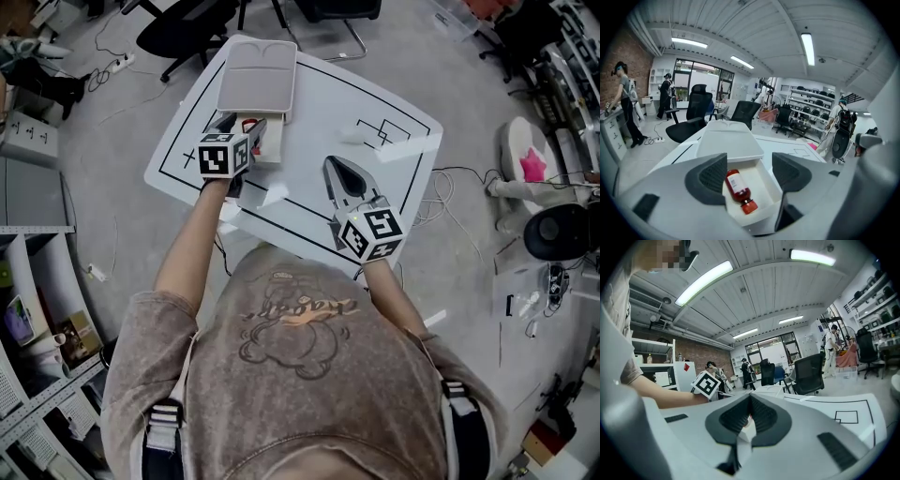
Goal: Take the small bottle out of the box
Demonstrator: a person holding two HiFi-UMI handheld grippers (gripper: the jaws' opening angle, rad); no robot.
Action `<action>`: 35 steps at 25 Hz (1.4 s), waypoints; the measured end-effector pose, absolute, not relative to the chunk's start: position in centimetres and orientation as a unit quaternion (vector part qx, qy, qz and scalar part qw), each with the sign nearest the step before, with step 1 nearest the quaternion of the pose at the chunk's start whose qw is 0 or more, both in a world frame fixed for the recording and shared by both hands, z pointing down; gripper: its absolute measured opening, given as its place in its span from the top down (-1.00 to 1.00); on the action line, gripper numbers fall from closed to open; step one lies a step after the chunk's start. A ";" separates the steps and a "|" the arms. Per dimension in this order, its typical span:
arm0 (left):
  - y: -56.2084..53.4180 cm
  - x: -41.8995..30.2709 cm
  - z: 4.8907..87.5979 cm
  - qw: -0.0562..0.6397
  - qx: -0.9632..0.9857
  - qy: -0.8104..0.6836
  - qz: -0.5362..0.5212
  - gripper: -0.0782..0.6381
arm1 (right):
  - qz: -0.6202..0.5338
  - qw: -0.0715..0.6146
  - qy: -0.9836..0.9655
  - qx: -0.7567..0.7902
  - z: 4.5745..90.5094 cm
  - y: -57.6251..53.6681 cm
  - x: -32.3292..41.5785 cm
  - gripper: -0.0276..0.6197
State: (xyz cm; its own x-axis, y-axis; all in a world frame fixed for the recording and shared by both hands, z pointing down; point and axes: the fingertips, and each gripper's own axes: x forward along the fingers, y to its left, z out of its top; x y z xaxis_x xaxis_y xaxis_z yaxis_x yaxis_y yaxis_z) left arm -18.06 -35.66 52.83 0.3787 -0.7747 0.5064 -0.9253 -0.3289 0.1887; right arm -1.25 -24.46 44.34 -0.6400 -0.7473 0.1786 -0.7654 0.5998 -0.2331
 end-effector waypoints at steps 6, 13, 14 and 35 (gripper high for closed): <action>-37.0 -18.1 57.2 0.264 0.774 -0.519 0.248 -0.04 | 0.149 0.036 -0.892 0.425 44.7 -24.6 -0.7 0.93; -37.8 -18.3 60.7 0.305 0.744 -0.500 0.322 -0.03 | 0.156 0.038 -0.886 0.434 45.4 -25.4 0.4 0.93; -37.9 -18.4 61.1 0.307 0.739 -0.499 0.333 -0.03 | 0.157 0.038 -0.886 0.436 45.4 -25.5 0.5 0.93; -38.9 -18.8 65.8 0.347 0.683 -0.468 0.440 0.07 | 0.165 0.037 -0.862 0.479 46.1 -26.7 3.5 0.93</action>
